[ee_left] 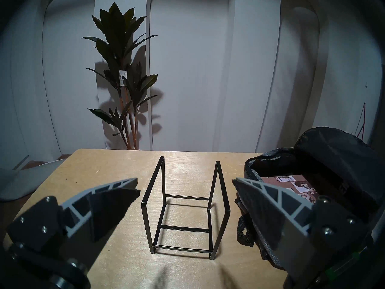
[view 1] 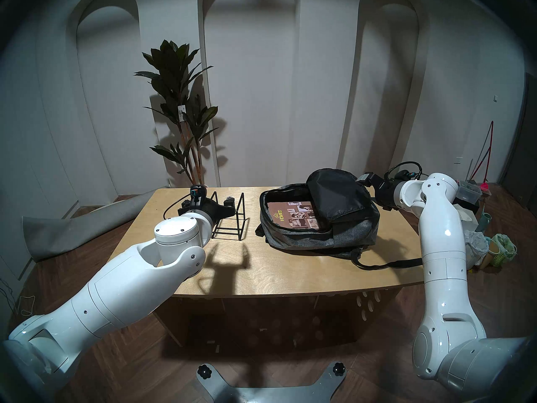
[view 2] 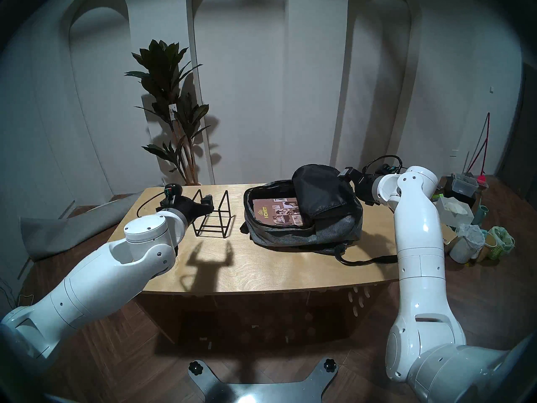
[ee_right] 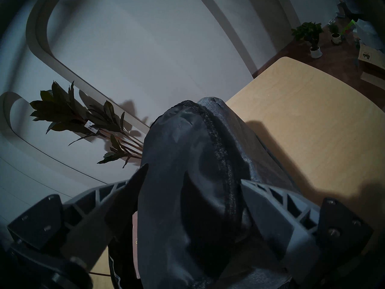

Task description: Put the book into the bag and close the bag

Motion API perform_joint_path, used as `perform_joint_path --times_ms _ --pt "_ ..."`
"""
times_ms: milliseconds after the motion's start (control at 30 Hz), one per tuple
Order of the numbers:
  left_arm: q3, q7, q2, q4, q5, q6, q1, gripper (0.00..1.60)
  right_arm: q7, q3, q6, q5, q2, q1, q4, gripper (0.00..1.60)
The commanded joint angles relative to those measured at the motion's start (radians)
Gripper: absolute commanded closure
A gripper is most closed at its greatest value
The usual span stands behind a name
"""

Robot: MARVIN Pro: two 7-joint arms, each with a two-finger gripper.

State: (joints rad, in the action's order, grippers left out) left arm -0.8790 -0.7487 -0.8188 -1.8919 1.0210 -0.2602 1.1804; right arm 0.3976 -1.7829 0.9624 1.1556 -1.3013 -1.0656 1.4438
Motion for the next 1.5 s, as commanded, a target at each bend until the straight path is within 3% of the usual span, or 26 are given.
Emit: perform_joint_path --times_ms 0,333,800,1133,1467 --pt "-0.019 -0.013 0.005 -0.011 -0.009 0.018 -0.009 0.0 -0.006 0.019 -0.002 0.014 0.004 0.036 0.007 0.0" --pt "-0.022 -0.026 0.018 -0.02 -0.007 0.028 0.003 0.0 -0.018 0.031 -0.002 0.035 0.003 0.037 0.013 0.0" --pt "-0.035 -0.045 0.057 -0.052 0.003 0.063 0.04 0.0 0.016 0.066 -0.002 0.076 -0.054 0.034 0.08 0.0" --pt "-0.066 -0.055 0.097 -0.08 0.01 0.101 0.075 0.0 0.05 0.139 -0.002 0.083 -0.107 0.039 0.131 0.0" --pt "-0.108 -0.056 0.133 -0.092 0.024 0.144 0.11 0.0 0.089 0.245 -0.028 0.065 -0.176 0.091 0.138 0.03"
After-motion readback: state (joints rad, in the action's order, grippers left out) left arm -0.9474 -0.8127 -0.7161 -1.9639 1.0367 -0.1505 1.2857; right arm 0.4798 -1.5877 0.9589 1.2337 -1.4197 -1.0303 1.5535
